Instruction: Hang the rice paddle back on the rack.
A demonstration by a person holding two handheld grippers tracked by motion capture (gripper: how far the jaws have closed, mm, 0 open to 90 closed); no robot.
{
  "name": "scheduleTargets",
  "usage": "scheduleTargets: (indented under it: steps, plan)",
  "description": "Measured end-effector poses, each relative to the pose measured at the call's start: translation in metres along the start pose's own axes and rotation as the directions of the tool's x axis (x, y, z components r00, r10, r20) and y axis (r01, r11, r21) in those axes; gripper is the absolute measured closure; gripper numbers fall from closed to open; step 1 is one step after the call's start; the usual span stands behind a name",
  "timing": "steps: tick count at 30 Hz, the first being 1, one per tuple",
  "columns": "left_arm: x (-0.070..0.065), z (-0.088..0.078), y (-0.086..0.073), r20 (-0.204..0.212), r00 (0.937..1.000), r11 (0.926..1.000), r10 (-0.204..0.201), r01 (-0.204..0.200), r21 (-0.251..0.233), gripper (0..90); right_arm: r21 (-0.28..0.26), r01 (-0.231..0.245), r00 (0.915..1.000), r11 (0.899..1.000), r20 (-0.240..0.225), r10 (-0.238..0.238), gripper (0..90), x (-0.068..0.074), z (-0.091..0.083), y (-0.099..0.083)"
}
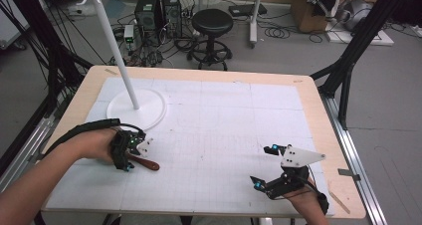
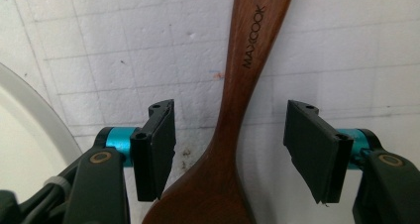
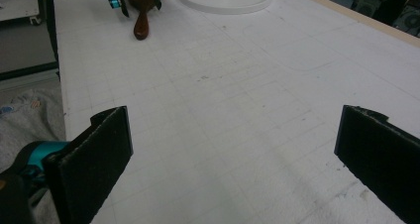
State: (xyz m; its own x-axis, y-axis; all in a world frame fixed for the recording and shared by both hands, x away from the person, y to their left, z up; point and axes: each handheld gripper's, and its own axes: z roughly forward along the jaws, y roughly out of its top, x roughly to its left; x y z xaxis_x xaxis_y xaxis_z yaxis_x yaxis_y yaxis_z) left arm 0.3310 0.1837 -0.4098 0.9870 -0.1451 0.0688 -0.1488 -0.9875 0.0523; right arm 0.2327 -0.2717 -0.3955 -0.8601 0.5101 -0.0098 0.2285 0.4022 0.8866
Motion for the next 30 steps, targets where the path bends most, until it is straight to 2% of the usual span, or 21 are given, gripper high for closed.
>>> scheduleTargets:
  steps: [3, 9, 13, 30]
  plan:
    - [-0.0001, 0.0026, -0.0001, 0.004, 0.9999, 0.9999, -0.013, 0.013, 0.005, 41.3, 0.002, 0.002, 1.0000, 1.000, -0.004, -0.002, 0.2, 0.0000, 0.0004, 0.0000]
    - [0.0032, 0.0044, -0.0009, 0.007, 1.0000, 0.9996, -0.006, 0.006, 0.027, 45.7, 0.001, 0.001, 1.0000, 1.000, -0.005, -0.001, 0.2, 0.0003, 0.0006, 0.0001]
    - [0.0028, 0.0054, -0.0007, 0.011, 0.9999, 0.9997, -0.012, 0.011, 0.022, 49.6, 0.004, 0.001, 1.0000, 1.000, -0.003, -0.001, 0.2, 0.0002, 0.0007, 0.0002]
    - [0.0053, 0.0059, -0.0014, 0.067, 0.9976, 0.9995, -0.017, 0.015, 0.029, 63.0, 0.008, 0.001, 1.0000, 1.000, -0.009, -0.001, 0.2, 0.0002, 0.0024, 0.0000]
